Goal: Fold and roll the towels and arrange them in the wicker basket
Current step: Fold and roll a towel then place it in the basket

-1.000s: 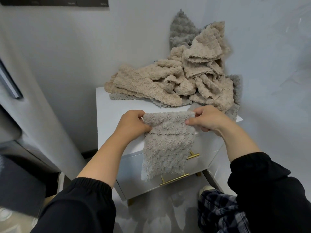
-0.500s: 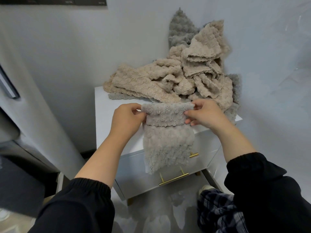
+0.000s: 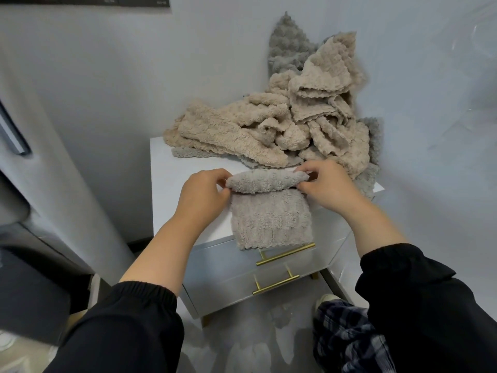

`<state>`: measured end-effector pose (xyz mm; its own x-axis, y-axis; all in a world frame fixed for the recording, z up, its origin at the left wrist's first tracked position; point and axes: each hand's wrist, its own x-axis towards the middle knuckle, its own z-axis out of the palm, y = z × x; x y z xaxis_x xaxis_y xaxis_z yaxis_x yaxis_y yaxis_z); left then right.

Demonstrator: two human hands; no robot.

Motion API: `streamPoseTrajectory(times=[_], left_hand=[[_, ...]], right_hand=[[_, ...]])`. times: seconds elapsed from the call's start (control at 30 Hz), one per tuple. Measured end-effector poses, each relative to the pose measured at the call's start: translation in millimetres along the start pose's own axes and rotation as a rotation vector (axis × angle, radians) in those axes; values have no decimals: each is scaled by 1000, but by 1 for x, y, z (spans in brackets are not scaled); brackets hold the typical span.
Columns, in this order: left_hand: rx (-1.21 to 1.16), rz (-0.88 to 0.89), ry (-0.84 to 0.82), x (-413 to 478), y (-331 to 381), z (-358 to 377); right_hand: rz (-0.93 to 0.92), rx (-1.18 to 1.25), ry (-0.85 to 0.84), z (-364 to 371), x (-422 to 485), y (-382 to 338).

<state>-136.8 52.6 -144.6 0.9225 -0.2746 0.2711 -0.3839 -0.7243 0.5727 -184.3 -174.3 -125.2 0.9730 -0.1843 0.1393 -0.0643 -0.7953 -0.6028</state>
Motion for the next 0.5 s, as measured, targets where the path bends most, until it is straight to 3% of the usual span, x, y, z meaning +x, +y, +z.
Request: streamPoseTrajectory(times=[0.2, 0.37, 0.5], left_hand=[[-12, 9, -99, -1, -4, 0], [-41, -17, -167, -1, -1, 8], [-102, -91, -204, -2, 1, 10]], right_hand=[[-11, 15, -184, -9, -5, 5], [-23, -47, -120, 0, -1, 6], [35, -41, -182, 2, 0, 6]])
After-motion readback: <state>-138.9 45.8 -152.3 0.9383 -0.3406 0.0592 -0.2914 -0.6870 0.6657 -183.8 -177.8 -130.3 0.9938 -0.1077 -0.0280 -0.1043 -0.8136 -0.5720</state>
